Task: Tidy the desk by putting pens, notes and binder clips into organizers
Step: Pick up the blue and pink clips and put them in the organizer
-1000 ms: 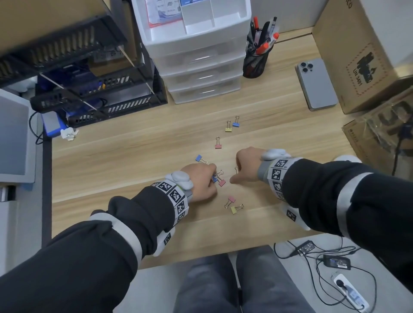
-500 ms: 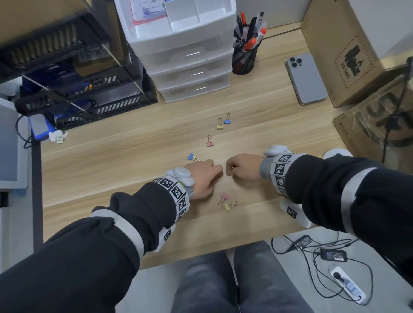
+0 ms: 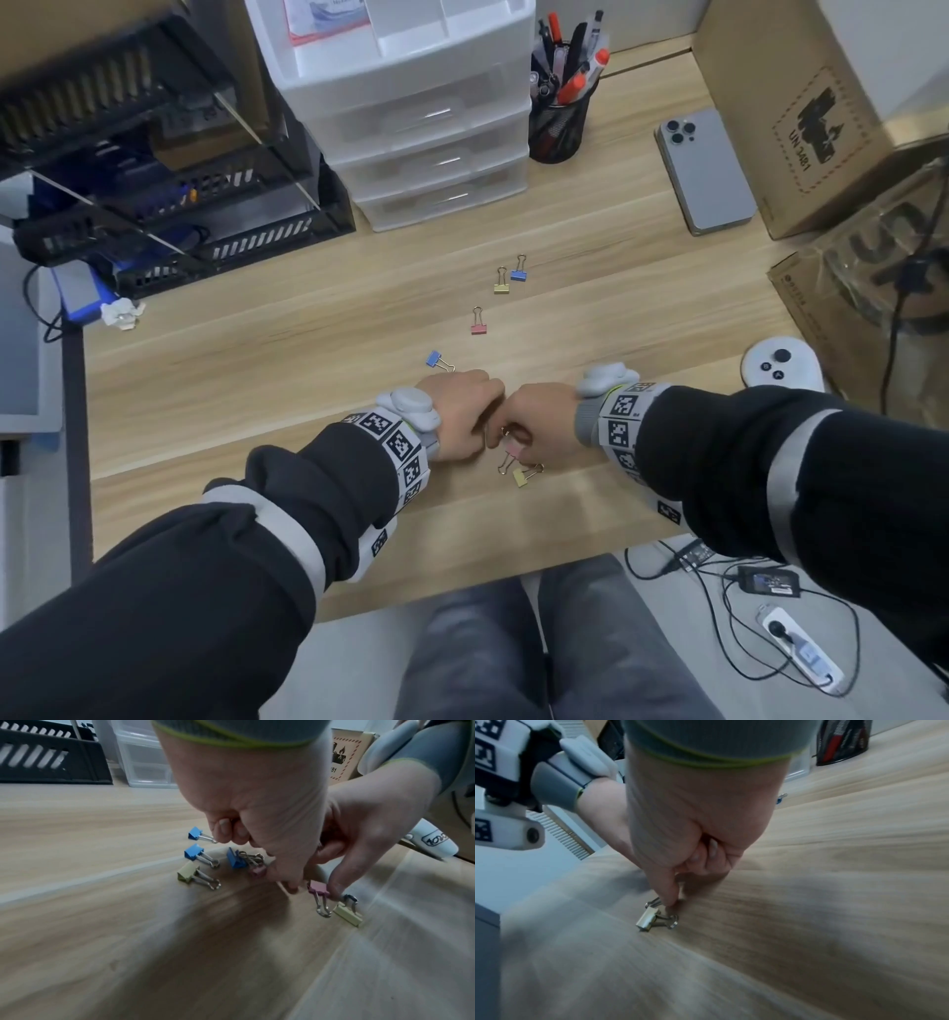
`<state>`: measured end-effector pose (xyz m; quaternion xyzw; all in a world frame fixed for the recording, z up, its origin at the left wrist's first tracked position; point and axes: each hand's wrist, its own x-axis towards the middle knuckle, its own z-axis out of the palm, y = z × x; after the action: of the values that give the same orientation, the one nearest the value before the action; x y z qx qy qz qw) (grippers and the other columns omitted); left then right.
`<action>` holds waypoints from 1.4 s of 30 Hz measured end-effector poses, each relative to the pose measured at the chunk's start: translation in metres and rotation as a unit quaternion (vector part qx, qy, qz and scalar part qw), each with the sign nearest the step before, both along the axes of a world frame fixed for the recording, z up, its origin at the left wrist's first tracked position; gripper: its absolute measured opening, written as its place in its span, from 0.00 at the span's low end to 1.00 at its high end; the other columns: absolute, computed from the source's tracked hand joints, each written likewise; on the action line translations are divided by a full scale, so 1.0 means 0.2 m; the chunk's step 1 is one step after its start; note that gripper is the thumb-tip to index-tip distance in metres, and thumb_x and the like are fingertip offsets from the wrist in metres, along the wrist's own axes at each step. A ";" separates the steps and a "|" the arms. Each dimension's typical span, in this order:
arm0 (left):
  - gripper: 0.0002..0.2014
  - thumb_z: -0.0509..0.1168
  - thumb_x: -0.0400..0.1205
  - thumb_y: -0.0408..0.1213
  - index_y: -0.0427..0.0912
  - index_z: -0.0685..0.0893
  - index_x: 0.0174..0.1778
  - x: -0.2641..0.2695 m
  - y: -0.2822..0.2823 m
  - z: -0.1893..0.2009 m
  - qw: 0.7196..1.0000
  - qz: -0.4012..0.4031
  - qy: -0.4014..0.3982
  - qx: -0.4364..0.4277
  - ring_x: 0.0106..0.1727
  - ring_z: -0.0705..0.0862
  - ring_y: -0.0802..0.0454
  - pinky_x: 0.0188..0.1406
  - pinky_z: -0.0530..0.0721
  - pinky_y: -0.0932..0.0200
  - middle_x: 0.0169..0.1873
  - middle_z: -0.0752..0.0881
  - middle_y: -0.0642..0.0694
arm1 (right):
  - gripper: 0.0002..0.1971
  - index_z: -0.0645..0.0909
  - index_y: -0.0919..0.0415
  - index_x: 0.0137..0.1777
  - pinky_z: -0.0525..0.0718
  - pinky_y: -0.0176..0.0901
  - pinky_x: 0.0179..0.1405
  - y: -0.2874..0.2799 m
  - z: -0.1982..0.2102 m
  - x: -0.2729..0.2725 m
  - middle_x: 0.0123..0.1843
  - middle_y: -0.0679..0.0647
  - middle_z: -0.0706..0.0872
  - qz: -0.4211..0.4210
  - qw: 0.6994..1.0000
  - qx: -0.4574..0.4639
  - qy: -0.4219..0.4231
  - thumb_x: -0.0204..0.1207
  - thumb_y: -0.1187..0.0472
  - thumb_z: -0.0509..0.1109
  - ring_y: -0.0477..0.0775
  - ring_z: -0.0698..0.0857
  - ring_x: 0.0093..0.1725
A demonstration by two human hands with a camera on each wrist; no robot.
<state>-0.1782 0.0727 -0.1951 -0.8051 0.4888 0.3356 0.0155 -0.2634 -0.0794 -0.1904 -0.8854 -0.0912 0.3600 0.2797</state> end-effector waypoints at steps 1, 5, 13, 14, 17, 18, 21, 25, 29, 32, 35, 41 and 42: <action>0.12 0.66 0.72 0.41 0.48 0.77 0.51 0.01 0.01 0.01 1.000 -0.012 0.006 0.007 0.45 0.82 0.44 0.40 0.83 0.49 0.47 0.80 0.50 | 0.13 0.87 0.43 0.56 0.71 0.37 0.30 0.01 -0.01 0.00 0.31 0.41 0.76 0.010 1.000 -0.008 -0.007 0.76 0.61 0.70 0.47 0.77 0.33; 0.15 0.63 0.72 0.34 0.48 0.78 0.54 0.05 0.04 0.02 0.999 -0.029 0.015 0.028 0.49 0.82 0.43 0.43 0.83 0.46 0.51 0.80 0.50 | 0.09 0.86 0.45 0.51 0.78 0.39 0.32 0.01 -0.01 0.03 0.35 0.42 0.80 0.031 0.998 -0.054 -0.007 0.74 0.59 0.69 0.49 0.81 0.36; 0.09 0.61 0.78 0.37 0.51 0.82 0.51 0.09 0.02 -0.01 0.997 -0.064 0.006 0.048 0.50 0.84 0.44 0.44 0.85 0.47 0.52 0.82 0.52 | 0.13 0.81 0.58 0.46 0.77 0.46 0.43 -0.21 0.01 0.10 0.41 0.50 0.83 -0.146 0.982 -0.024 0.117 0.78 0.48 0.67 0.57 0.81 0.43; 0.09 0.61 0.79 0.37 0.50 0.82 0.51 0.09 0.01 -0.02 0.996 -0.068 0.008 0.048 0.50 0.83 0.43 0.44 0.85 0.47 0.52 0.83 0.51 | 0.13 0.83 0.60 0.45 0.77 0.46 0.44 -0.24 0.00 0.11 0.41 0.52 0.84 -0.188 0.973 0.000 0.131 0.79 0.51 0.65 0.56 0.81 0.42; 0.08 0.59 0.79 0.39 0.45 0.81 0.49 0.07 0.01 -0.01 0.999 -0.048 0.000 0.019 0.47 0.84 0.42 0.43 0.85 0.48 0.50 0.84 0.48 | 0.12 0.84 0.67 0.36 0.75 0.40 0.29 -0.29 0.00 0.14 0.31 0.58 0.83 -0.310 0.935 0.084 0.153 0.73 0.61 0.62 0.58 0.78 0.31; 0.08 0.59 0.79 0.41 0.45 0.81 0.49 0.06 0.01 0.00 0.999 -0.034 -0.007 0.003 0.45 0.84 0.42 0.42 0.84 0.49 0.49 0.84 0.48 | 0.11 0.82 0.67 0.32 0.73 0.39 0.26 -0.30 0.00 0.16 0.28 0.61 0.81 -0.335 0.922 0.111 0.160 0.69 0.63 0.61 0.59 0.77 0.28; 0.12 0.55 0.81 0.44 0.43 0.80 0.53 0.06 0.01 0.04 0.999 0.005 -0.038 -0.011 0.45 0.83 0.42 0.41 0.81 0.51 0.50 0.83 0.46 | 0.13 0.83 0.66 0.31 0.72 0.37 0.22 -0.30 0.02 0.21 0.26 0.61 0.80 -0.363 0.901 0.140 0.192 0.69 0.70 0.58 0.56 0.73 0.20; 0.15 0.53 0.83 0.44 0.43 0.81 0.56 0.16 0.04 0.09 0.997 0.064 -0.051 -0.001 0.48 0.83 0.40 0.47 0.82 0.48 0.52 0.84 0.44 | 0.18 0.87 0.67 0.42 0.65 0.35 0.20 -0.26 0.04 0.33 0.21 0.56 0.76 -0.381 0.881 0.173 0.221 0.73 0.74 0.54 0.52 0.67 0.17; 0.10 0.51 0.83 0.42 0.44 0.77 0.47 0.27 0.12 0.12 0.991 0.119 -0.051 0.030 0.43 0.82 0.42 0.43 0.83 0.50 0.45 0.84 0.46 | 0.18 0.84 0.69 0.32 0.64 0.37 0.22 -0.20 0.04 0.46 0.25 0.62 0.80 -0.412 0.871 0.143 0.225 0.70 0.74 0.53 0.54 0.70 0.19; 0.15 0.50 0.81 0.44 0.45 0.81 0.40 0.34 0.18 0.12 0.986 0.128 -0.071 0.085 0.37 0.83 0.44 0.33 0.77 0.56 0.36 0.84 0.47 | 0.16 0.78 0.63 0.27 0.71 0.38 0.26 -0.16 0.06 0.54 0.31 0.60 0.85 -0.386 0.903 0.061 0.177 0.75 0.64 0.57 0.60 0.77 0.31; 0.18 0.50 0.81 0.47 0.45 0.84 0.40 0.39 0.26 0.11 0.984 0.153 -0.071 0.050 0.35 0.81 0.45 0.31 0.77 0.55 0.34 0.85 0.47 | 0.22 0.72 0.59 0.30 0.71 0.41 0.30 -0.11 0.06 0.59 0.29 0.54 0.76 -0.310 0.943 -0.067 0.103 0.78 0.42 0.63 0.57 0.76 0.32; 0.12 0.58 0.85 0.51 0.49 0.82 0.51 0.46 0.32 0.09 0.985 0.171 -0.021 0.007 0.40 0.83 0.47 0.36 0.79 0.54 0.39 0.85 0.52 | 0.23 0.68 0.55 0.24 0.71 0.38 0.27 -0.01 0.01 0.64 0.20 0.49 0.71 -0.206 0.962 -0.179 0.030 0.66 0.38 0.68 0.54 0.71 0.21; 0.11 0.61 0.84 0.52 0.49 0.82 0.48 0.47 0.33 0.09 0.985 0.170 -0.018 0.004 0.40 0.83 0.47 0.37 0.79 0.54 0.38 0.85 0.52 | 0.21 0.69 0.54 0.24 0.72 0.38 0.27 0.00 0.02 0.65 0.20 0.49 0.71 -0.197 0.962 -0.189 0.028 0.66 0.41 0.68 0.54 0.72 0.21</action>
<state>-0.0838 0.1383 -0.1766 -0.8822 0.3431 0.3210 -0.0298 -0.1334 -0.0793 -0.1854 -0.9120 0.1624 0.3333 0.1753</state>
